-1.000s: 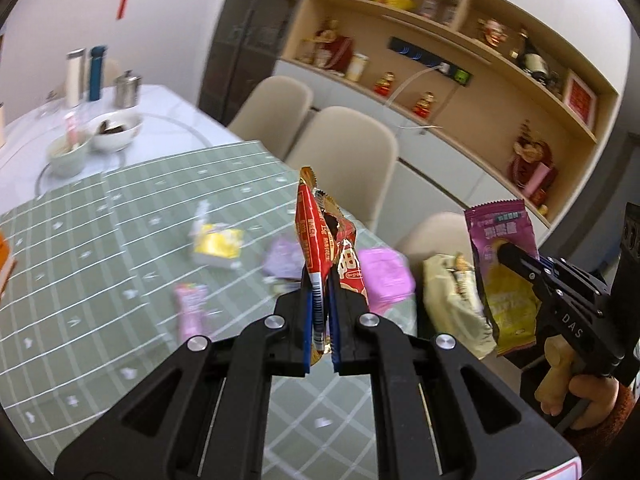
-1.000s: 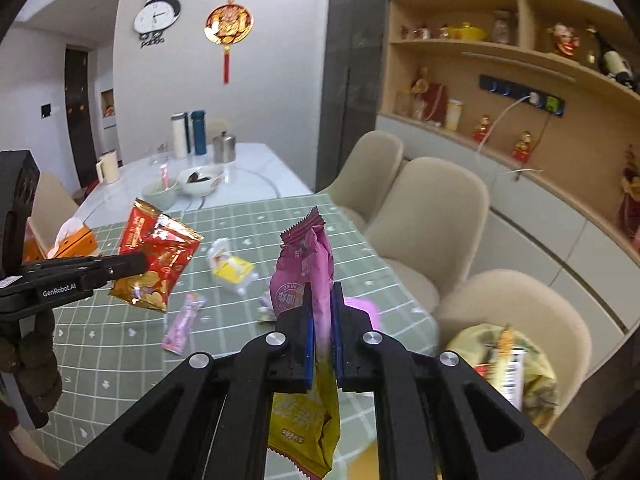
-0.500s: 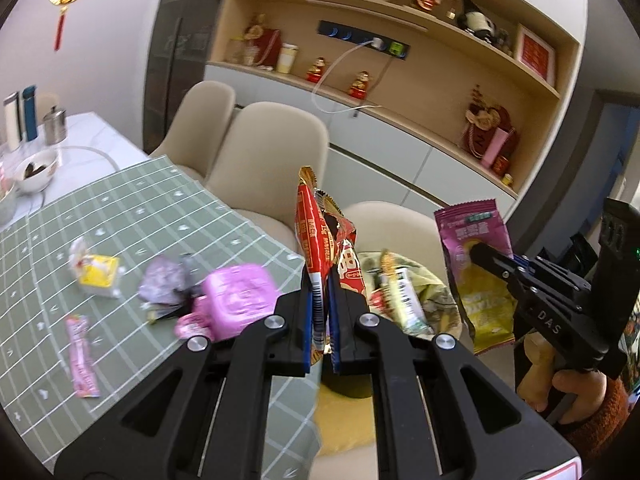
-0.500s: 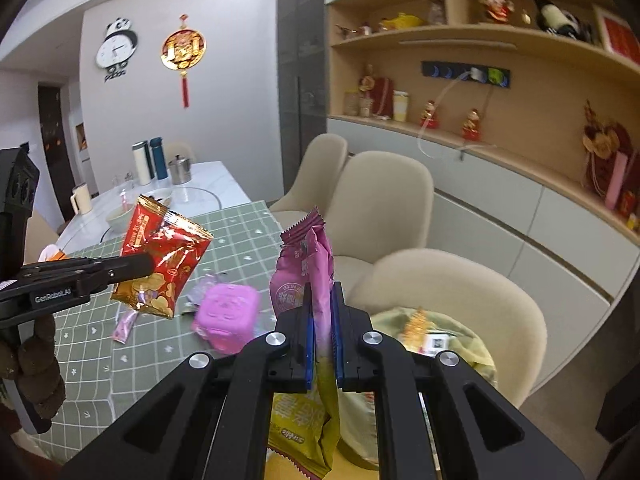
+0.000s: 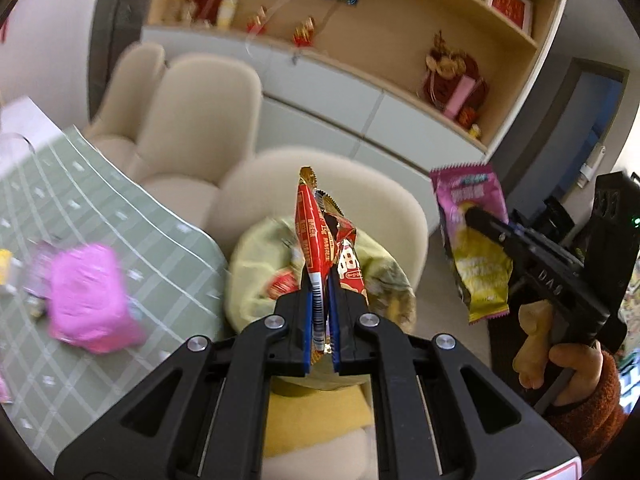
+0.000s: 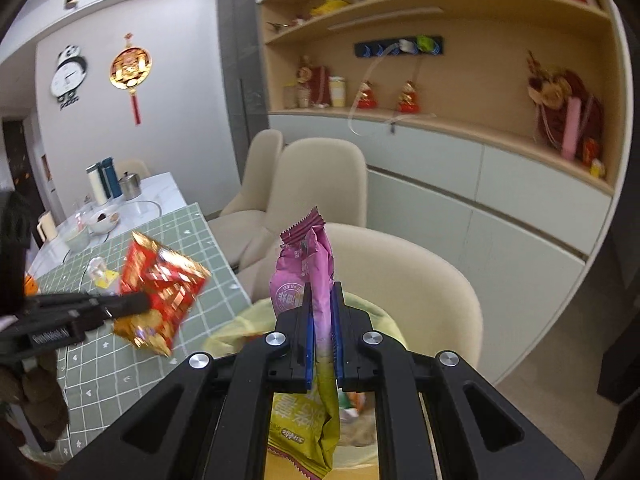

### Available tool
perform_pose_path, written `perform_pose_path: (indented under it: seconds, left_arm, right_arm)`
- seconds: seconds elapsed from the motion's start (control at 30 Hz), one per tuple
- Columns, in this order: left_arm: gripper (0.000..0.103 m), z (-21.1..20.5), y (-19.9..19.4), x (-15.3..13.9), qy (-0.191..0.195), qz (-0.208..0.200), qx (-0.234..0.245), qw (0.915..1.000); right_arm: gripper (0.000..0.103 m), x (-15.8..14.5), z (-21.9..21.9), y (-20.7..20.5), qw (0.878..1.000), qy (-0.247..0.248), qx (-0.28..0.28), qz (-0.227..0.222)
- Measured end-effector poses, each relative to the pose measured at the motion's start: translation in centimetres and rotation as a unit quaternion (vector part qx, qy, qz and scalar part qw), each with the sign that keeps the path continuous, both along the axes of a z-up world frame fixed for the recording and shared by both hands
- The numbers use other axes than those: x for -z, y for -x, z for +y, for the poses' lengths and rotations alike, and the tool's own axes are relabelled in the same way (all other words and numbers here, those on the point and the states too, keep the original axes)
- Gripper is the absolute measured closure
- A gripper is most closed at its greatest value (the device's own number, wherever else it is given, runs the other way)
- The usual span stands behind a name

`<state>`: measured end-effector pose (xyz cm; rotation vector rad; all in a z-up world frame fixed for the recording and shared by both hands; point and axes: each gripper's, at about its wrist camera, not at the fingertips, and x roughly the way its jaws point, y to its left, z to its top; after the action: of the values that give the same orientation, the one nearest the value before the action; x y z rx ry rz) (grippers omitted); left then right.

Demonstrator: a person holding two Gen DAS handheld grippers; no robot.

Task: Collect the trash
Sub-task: 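Carry both packets to the yellow trash bag and open both tools inside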

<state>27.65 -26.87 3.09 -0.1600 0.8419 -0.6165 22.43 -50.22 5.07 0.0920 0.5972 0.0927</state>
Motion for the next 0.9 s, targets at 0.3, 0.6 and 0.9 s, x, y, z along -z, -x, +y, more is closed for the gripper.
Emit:
perform_pose_path:
  seconds: [0.3, 0.6, 0.9]
  left_arm:
    - [0.097, -7.1, -3.8, 5.9, -0.015, 0.063, 0.039, 0.9971]
    - [0.069, -9.4, -4.8, 7.7, -0.023, 0.084, 0.049, 0.995]
    - [0.063, -5.2, -2.4, 5.3, -0.039, 0.048, 0.0, 0.9981]
  right_arm:
    - [0.094, 2.2, -3.6, -1.7, 1.0, -0.011, 0.016, 0.02]
    - [0.094, 4.6, -5.2, -2.6, 0.998, -0.043, 0.027, 0.038]
    - [0.094, 6.6, -3.2, -5.8, 0.995, -0.082, 0.01, 0.058]
